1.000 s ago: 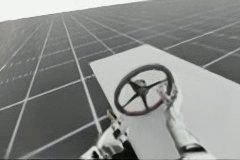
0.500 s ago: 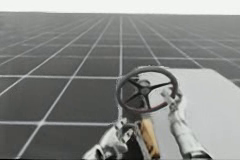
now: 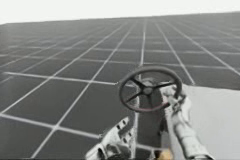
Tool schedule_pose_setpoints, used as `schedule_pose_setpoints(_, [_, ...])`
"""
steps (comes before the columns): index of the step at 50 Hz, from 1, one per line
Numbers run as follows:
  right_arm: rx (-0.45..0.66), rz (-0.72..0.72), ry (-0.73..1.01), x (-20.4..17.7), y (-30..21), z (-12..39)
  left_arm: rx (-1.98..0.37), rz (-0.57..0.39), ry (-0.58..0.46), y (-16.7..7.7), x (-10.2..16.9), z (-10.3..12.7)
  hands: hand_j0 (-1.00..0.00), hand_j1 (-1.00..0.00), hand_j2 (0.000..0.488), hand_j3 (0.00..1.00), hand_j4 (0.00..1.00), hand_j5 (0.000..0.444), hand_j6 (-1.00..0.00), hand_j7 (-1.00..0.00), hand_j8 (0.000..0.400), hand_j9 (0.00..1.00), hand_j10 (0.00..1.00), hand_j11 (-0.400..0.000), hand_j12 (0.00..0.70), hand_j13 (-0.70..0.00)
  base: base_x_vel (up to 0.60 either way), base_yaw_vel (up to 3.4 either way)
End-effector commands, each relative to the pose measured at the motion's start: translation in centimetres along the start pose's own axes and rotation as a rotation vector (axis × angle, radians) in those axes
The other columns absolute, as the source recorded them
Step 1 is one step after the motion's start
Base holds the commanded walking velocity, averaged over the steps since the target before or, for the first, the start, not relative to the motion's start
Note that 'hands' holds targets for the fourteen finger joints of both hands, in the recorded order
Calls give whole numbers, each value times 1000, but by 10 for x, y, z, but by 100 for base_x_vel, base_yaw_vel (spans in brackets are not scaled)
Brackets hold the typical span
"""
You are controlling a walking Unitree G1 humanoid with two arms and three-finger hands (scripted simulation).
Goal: Pick up and drop off the object
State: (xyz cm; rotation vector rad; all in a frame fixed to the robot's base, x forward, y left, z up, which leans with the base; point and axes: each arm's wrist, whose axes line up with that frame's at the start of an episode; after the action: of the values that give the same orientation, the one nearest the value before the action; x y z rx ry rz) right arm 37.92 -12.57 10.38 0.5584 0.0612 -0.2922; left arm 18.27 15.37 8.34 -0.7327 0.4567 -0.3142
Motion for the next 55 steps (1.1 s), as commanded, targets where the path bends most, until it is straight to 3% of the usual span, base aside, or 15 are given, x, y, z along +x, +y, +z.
schedule_pose_setpoints(1, [23, -18, -21, 2, -7, 6, 14, -6, 11, -4, 3, 1, 0, 0, 0, 1000, 1000, 0, 0, 0, 0, 1000, 1000, -400, 0, -700, 51, 18])
schedule_pose_setpoints(55, [23, -18, -21, 2, -7, 6, 14, -6, 11, -4, 3, 1, 0, 0, 0, 1000, 1000, 0, 0, 0, 0, 1000, 1000, -400, 0, -700, 53, -4])
